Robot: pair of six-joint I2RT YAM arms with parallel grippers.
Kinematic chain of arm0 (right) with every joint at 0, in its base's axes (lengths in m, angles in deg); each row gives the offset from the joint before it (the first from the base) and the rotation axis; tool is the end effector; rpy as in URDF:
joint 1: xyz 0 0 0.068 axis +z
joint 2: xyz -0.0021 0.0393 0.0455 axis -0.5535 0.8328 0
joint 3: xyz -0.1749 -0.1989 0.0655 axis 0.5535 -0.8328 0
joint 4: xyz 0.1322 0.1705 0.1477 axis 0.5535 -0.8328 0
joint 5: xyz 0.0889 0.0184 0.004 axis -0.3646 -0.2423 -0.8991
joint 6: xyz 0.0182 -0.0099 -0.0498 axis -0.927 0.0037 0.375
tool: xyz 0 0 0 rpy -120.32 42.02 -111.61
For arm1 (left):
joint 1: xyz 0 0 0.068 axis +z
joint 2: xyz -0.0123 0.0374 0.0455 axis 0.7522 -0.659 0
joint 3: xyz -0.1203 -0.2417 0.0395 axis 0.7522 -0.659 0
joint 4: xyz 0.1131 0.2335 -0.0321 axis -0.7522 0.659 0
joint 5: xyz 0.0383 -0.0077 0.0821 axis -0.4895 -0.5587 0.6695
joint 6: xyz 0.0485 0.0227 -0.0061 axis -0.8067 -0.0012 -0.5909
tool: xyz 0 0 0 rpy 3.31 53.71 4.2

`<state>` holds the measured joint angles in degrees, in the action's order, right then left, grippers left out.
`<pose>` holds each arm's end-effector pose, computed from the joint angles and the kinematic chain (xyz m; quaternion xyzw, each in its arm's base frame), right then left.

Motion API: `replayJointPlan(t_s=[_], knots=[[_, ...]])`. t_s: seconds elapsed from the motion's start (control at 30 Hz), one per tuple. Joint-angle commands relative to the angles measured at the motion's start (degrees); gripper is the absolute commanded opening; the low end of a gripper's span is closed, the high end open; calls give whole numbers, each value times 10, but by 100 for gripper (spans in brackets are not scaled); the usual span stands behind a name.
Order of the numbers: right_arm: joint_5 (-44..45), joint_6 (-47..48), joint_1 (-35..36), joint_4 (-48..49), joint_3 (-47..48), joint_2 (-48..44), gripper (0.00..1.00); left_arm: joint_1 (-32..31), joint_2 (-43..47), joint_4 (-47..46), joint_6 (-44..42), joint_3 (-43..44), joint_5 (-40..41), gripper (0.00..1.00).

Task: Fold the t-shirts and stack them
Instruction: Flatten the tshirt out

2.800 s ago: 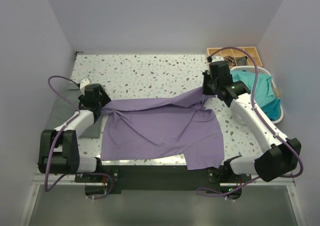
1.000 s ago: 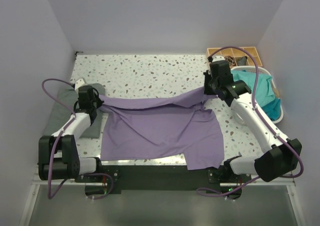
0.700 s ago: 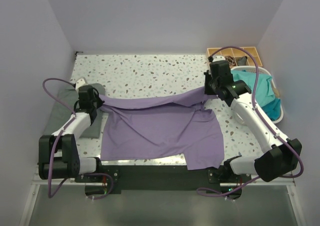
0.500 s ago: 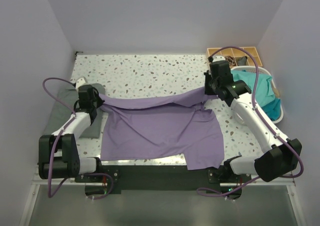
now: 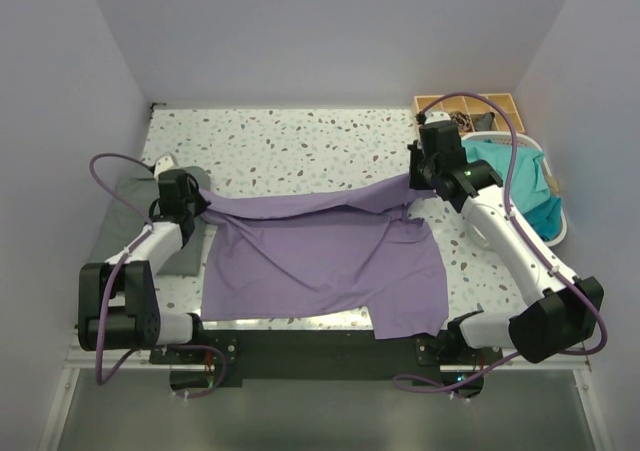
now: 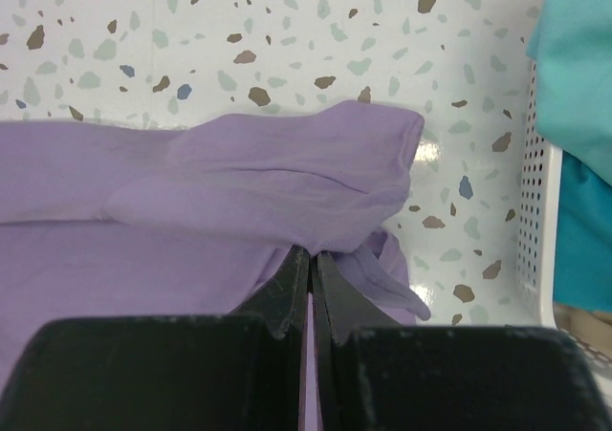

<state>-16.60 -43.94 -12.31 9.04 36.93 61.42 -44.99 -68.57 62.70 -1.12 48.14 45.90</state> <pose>0.2676 0.0948 0.3473 -0.0036 0.9057 0.0153 0.4237 0.2729 0.0235 0.1907 -0.2929 0.8360 -0.0407 0.4622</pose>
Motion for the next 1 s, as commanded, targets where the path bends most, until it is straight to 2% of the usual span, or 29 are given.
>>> replayJointPlan(t_s=[0.0,0.03,0.13,0.2,0.23,0.33,0.43,0.53,0.57,0.6,0.8,0.97], knots=[[12,6,-3,9,21,-19,0,4,1,-25,-8,16,-3,0],[12,7,-3,9,21,-19,0,4,1,-20,-8,20,-3,0],[11,6,-3,10,20,-17,0,4,1,-11,-11,28,-3,14],[8,5,-3,11,20,-16,0,4,1,-10,-12,28,0,15],[7,6,-2,11,19,-16,0,4,1,-9,-12,27,2,11],[7,5,-2,11,19,-14,0,4,-5,-9,-11,26,6,20],[6,6,-2,12,19,-15,0,3,-11,-12,-12,24,6,13],[5,5,-3,12,19,-15,0,4,-20,-11,-12,26,8,19],[5,6,-3,12,18,-14,0,4,-23,-11,-13,25,9,6],[5,6,-2,13,18,-16,0,4,-25,-13,-13,24,11,0],[6,6,-3,16,17,-13,0,4,-21,-23,-10,20,4,0],[41,13,-3,7,37,-17,0,4,17,2,-8,67,-24,0]])
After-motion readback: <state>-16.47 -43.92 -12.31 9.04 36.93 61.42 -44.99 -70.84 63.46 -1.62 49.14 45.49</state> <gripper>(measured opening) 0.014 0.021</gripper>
